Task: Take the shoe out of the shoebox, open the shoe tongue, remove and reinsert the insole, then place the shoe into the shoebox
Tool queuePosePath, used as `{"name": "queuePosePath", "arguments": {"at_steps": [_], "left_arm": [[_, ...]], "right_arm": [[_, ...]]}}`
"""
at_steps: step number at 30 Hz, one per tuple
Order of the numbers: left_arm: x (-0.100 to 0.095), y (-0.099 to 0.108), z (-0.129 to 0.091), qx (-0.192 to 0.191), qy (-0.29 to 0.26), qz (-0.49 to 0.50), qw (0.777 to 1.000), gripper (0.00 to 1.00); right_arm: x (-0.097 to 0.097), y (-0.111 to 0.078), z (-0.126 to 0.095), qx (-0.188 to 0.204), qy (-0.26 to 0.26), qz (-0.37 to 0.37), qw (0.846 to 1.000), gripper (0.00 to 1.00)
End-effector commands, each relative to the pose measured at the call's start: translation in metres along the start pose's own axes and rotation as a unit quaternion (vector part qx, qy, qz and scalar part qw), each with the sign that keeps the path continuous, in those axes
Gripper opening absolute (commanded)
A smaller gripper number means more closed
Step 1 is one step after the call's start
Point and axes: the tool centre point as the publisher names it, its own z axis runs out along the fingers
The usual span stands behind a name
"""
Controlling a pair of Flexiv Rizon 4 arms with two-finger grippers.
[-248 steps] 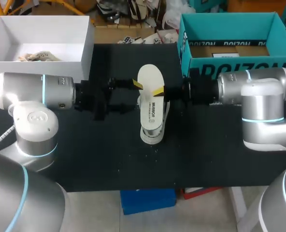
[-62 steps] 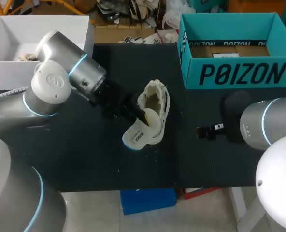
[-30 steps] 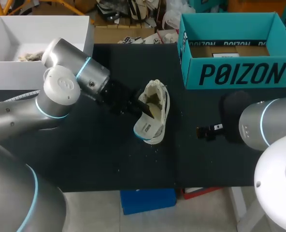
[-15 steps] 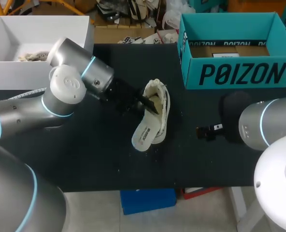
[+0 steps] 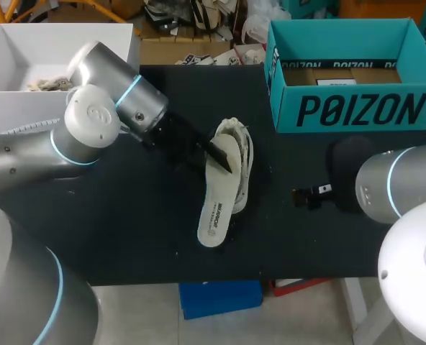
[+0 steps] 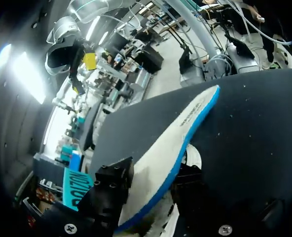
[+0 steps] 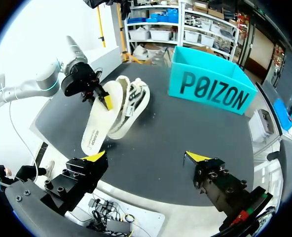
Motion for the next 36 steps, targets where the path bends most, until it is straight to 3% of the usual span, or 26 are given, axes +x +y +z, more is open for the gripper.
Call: {"name": "queuePosePath", "arguments": {"at_steps": [1,9,17,21,26,36], "left_arm": [[0.003,-0.004,0.000,0.002,0.005,0.000,1.000,0.00],[0.000,-0.004,-0.003,0.033,-0.029,0.001,0.999,0.00],[-0.026,0.006,-0.020,0.087,-0.117,0.049,0.988,0.00],[-0.044,0.005,-0.021,0.130,-0.128,0.088,0.979,0.00],[-0.061,-0.002,-0.019,0.165,-0.098,0.131,0.973,0.00],[-0.061,-0.002,-0.019,0.165,-0.098,0.131,0.973,0.00]], "right_arm": [[0.002,-0.001,0.001,-0.001,-0.001,0.001,1.000,1.00],[0.002,-0.001,0.001,-0.001,-0.001,0.001,1.000,1.00],[0.002,-0.001,0.001,-0.001,-0.001,0.001,1.000,1.00],[-0.007,0.009,0.006,-0.007,0.065,0.024,0.998,1.00],[0.003,0.032,0.002,-0.062,0.197,0.017,0.978,1.00],[0.003,0.032,0.002,-0.062,0.197,0.017,0.978,1.00]]}}
